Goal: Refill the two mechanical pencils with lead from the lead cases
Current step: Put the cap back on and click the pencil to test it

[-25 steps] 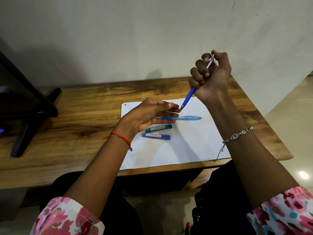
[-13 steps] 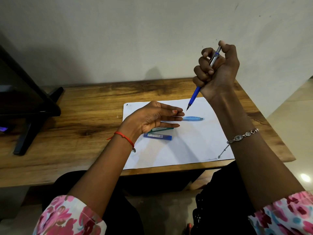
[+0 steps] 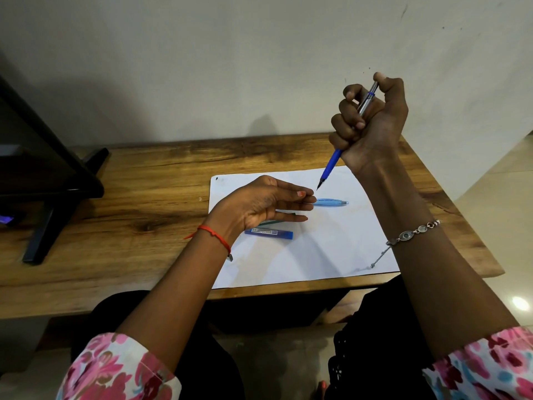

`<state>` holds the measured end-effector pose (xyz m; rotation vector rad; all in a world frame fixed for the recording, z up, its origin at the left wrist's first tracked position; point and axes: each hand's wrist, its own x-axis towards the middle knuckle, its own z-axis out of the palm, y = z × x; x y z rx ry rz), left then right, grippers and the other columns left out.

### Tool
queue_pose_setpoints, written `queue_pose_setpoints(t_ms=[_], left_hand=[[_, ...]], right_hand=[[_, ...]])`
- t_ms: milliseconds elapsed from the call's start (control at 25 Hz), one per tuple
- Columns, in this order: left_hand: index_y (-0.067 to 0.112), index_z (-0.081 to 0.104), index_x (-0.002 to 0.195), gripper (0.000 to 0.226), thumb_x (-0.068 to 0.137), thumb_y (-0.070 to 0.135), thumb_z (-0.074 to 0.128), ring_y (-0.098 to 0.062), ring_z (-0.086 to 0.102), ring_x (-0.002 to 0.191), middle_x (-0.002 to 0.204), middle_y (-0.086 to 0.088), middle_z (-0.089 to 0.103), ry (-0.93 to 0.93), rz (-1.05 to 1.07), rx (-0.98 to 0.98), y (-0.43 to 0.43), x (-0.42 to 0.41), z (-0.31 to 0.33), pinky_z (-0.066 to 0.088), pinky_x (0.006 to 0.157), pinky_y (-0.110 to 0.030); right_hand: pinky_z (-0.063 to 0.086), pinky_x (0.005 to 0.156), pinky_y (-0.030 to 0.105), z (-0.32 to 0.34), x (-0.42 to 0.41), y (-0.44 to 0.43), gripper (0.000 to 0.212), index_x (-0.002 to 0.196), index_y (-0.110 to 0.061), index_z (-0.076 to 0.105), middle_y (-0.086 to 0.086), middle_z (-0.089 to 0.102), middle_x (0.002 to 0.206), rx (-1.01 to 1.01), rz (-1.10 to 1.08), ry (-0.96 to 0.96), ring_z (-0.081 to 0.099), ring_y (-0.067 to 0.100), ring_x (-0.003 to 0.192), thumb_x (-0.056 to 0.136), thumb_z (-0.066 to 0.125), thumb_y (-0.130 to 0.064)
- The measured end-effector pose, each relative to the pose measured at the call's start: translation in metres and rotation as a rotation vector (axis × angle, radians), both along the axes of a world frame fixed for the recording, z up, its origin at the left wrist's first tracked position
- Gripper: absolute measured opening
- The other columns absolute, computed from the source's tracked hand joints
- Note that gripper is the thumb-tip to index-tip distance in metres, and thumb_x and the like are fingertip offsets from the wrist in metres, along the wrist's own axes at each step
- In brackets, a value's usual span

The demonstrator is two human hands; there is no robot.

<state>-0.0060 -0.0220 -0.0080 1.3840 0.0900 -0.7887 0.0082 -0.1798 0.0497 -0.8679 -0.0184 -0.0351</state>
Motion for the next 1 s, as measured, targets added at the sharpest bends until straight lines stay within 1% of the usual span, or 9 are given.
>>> queue_pose_setpoints(t_ms=[200,400,560,720,1000], left_hand=[[-0.003,0.066,0.099,0.017,0.086,0.002,0.056,-0.019,0.071,0.076,0.086,-0.011,0.073,0.006,0.015,0.027,-0.0015,0.0003,-0.0003,0.059,0.074,-0.035],[0.001,0.067,0.095,0.014,0.085,0.002,0.057,-0.018,0.072,0.072,0.078,-0.008,0.074,0.007,0.034,0.031,-0.0006,0.0006,0.0004,0.061,0.067,-0.033],[0.002,0.068,0.094,0.014,0.086,0.003,0.057,-0.017,0.071,0.070,0.078,-0.008,0.072,-0.002,0.048,0.055,-0.0007,-0.0005,0.0016,0.060,0.063,-0.031],[0.003,0.068,0.091,0.012,0.085,0.003,0.058,-0.017,0.070,0.070,0.076,-0.007,0.072,0.001,0.058,0.066,-0.0007,0.0001,0.0015,0.060,0.065,-0.032],[0.001,0.067,0.095,0.014,0.085,0.003,0.058,-0.016,0.070,0.069,0.077,-0.008,0.072,-0.003,0.050,0.065,-0.0002,0.0002,0.0005,0.060,0.066,-0.032]], right_hand=[[0.010,0.040,0.014,0.0003,-0.0005,0.0003,0.042,0.059,-0.013,0.045,-0.008,0.021,0.036,-0.002,-0.003,-0.002,0.013,0.007,0.034,0.090,0.028,-0.037],[0.012,0.039,0.013,0.0009,-0.0010,-0.0009,0.041,0.061,-0.012,0.045,-0.008,0.020,0.036,0.009,-0.007,-0.003,0.011,0.008,0.035,0.090,0.027,-0.036],[0.011,0.039,0.013,0.0001,-0.0012,-0.0004,0.042,0.062,-0.013,0.046,-0.008,0.020,0.036,0.003,-0.005,-0.005,0.011,0.008,0.036,0.090,0.027,-0.037],[0.011,0.040,0.013,0.0000,-0.0010,-0.0005,0.042,0.061,-0.013,0.047,-0.008,0.020,0.036,0.001,-0.007,-0.006,0.011,0.008,0.035,0.090,0.028,-0.037],[0.010,0.041,0.013,-0.0001,-0.0010,-0.0009,0.042,0.060,-0.013,0.047,-0.007,0.020,0.036,0.011,-0.007,-0.001,0.012,0.008,0.035,0.089,0.027,-0.035]])
